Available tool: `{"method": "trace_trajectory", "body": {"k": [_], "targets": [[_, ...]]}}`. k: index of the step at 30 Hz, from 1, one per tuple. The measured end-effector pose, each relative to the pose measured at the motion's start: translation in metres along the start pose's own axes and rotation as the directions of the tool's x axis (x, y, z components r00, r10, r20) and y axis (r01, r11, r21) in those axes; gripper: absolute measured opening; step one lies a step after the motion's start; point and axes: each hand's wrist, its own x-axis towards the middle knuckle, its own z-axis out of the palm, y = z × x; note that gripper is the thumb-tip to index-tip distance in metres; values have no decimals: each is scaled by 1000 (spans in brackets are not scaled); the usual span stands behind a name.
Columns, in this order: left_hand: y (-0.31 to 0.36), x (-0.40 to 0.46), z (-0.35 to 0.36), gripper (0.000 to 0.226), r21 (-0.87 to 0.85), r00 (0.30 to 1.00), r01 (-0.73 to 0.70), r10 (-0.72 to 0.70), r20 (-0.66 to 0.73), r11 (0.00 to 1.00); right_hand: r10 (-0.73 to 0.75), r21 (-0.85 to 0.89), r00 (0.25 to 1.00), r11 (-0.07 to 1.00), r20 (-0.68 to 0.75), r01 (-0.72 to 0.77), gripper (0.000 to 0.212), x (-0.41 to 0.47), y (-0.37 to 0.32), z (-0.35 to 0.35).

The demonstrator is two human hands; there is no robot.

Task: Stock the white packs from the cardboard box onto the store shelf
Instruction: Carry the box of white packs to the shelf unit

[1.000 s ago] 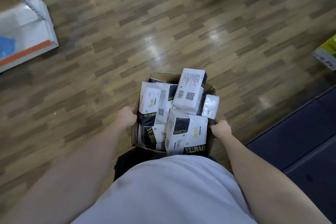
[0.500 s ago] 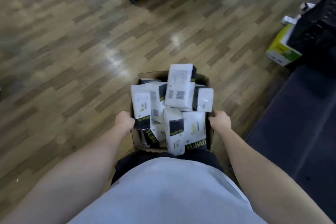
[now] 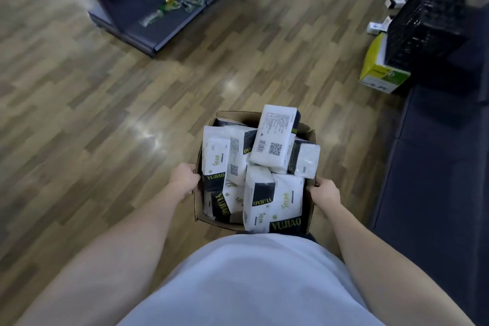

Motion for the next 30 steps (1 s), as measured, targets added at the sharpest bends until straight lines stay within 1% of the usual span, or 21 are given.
{"method": "trace_trajectory", "body": {"k": [1, 4, 7, 9, 12, 14, 15, 16, 18, 20, 22, 24, 25, 30], "targets": [[19, 14, -8, 11, 32, 1000, -2, 2, 0, 999, 6, 7, 1000, 1000, 16, -6, 23, 18, -15, -4], [65, 59, -30, 20, 126, 1000, 21, -21, -4, 992, 5, -5, 999, 1000, 51, -5, 21, 66, -62, -16], [97, 91, -37, 18, 192, 998, 57, -61, 13, 980, 31, 10, 996, 999, 83, -32, 22, 104, -89, -24], [120, 111, -39, 29, 268, 1000, -2, 3, -3, 963, 96, 23, 989, 995, 109, -99, 22, 123, -97, -30], [171, 146, -47, 35, 325, 992, -129, 123, 38, 937, 194, 102, 978, 974, 73, -201, 21, 143, -107, -40], [205, 173, -54, 32, 319, 982, -187, 168, 85, 929, 243, 154, 969, 956, 48, -248, 18, 159, -120, -46], [216, 187, -56, 25, 319, 980, -193, 167, 109, 928, 264, 164, 964, 950, 39, -267, 15, 167, -127, -48], [224, 202, -57, 18, 331, 977, -204, 168, 133, 921, 277, 161, 960, 947, 37, -279, 14, 173, -135, -48], [231, 228, -60, 16, 391, 974, -200, 139, 178, 898, 292, 127, 956, 947, 38, -294, 14, 185, -153, -45], [240, 260, -73, 15, 380, 971, -194, 123, 205, 905, 306, 120, 952, 945, 16, -305, 17, 201, -179, -41], [257, 301, -89, 16, 310, 963, -202, 131, 236, 929, 329, 149, 944, 935, -21, -323, 20, 215, -207, -36], [282, 343, -109, 26, 257, 951, -231, 162, 263, 939, 356, 184, 932, 923, -69, -339, 21, 228, -238, -34], [292, 360, -120, 27, 245, 948, -242, 174, 268, 939, 357, 186, 929, 923, -95, -336, 23, 232, -255, -33], [330, 417, -171, 22, 269, 951, -235, 163, 263, 934, 265, 125, 935, 962, -237, -241, 25, 262, -351, -41]]}}
